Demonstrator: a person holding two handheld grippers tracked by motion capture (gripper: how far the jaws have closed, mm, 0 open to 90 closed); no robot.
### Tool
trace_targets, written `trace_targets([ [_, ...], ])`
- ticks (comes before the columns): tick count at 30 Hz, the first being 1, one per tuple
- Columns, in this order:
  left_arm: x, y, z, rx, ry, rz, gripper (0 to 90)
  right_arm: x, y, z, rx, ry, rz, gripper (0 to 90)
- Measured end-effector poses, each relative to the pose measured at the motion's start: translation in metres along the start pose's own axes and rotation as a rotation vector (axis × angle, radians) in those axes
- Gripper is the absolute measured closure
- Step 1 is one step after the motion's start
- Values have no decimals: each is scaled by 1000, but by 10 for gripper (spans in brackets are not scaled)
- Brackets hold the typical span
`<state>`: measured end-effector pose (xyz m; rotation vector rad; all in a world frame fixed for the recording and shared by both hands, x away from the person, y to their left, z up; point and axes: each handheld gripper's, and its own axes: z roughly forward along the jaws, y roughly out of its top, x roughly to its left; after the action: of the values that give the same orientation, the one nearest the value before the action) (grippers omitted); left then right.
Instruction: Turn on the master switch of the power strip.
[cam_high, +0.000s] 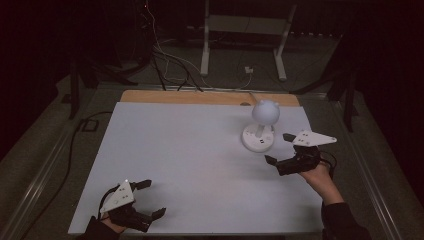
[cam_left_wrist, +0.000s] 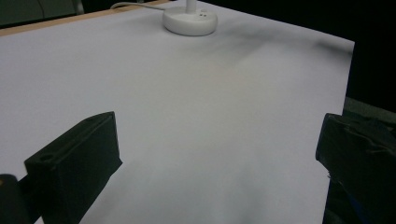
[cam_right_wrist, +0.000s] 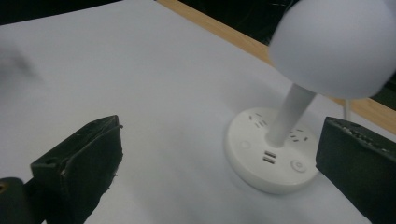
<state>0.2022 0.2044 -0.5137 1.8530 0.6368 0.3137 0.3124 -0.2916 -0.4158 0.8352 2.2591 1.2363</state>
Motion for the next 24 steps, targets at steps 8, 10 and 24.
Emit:
trace_targets([
  [8, 0, 0, 0, -2, -1, -2, 3, -15, -7, 10, 11, -53, 39, 2],
  [10, 0, 0, 0, -1, 0, -1, 3, -20, -10, 13, 16, -67, 42, 2],
  [24, 0, 0, 0, 1, -2, 0, 3, -39, -24, 30, 11, -126, 80, 2],
])
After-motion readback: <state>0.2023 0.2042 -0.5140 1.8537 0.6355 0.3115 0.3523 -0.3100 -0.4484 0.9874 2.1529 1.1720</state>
